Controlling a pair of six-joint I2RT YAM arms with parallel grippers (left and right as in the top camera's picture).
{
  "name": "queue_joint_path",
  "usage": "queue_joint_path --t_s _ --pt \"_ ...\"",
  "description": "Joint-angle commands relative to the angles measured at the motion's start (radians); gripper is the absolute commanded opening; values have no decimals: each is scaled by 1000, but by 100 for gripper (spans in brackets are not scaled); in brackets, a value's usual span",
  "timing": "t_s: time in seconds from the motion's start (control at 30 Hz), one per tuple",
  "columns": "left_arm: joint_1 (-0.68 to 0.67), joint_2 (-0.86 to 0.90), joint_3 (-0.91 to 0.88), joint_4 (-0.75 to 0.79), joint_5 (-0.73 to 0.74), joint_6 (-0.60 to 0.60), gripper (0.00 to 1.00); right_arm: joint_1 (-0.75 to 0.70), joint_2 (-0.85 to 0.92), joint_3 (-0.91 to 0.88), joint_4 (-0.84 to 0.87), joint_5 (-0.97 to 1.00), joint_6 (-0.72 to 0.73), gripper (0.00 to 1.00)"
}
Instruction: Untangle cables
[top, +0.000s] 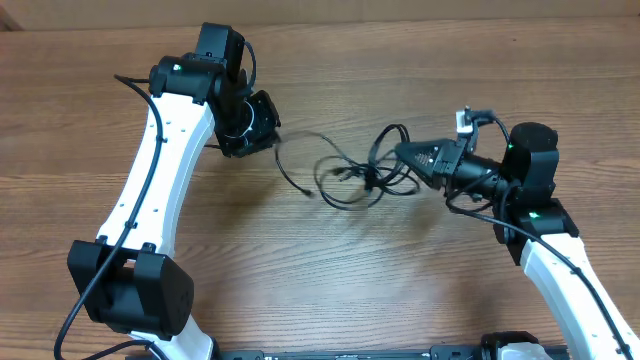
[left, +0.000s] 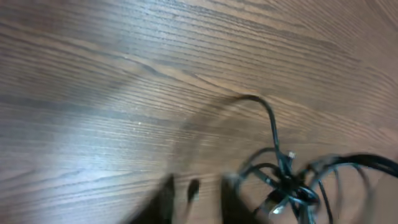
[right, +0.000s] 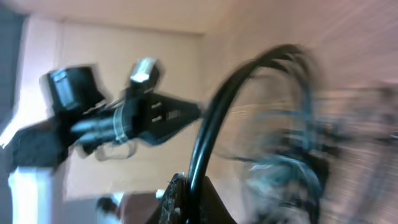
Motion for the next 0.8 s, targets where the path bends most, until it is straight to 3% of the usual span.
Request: queue_joint_path --t_s 0.0,0.03,0.13,0.33,0.4,0.53,0.63,0.7,0.77 --pt "5 -14 21 -2 15 55 79 28 -3 11 180 -151 119 4" --pt "5 -14 21 -3 19 58 88 33 -3 11 234 -162 160 4" --pt "5 -14 21 10 97 150 91 44 -3 11 339 -148 272 4" --pt "4 -14 21 37 429 416 95 58 9 11 264 -89 265 4" --pt "4 -14 21 47 437 402 95 82 15 11 275 -94 270 4" --pt "4 -14 21 66 401 231 93 146 15 11 354 -90 330 4" --pt "1 -14 21 76 413 147 86 182 15 11 472 -86 396 4" --pt "-5 -14 21 80 439 171 73 195 15 11 515 -66 423 4" --pt "-13 -14 21 79 458 262 69 200 15 11 510 -43 442 4"
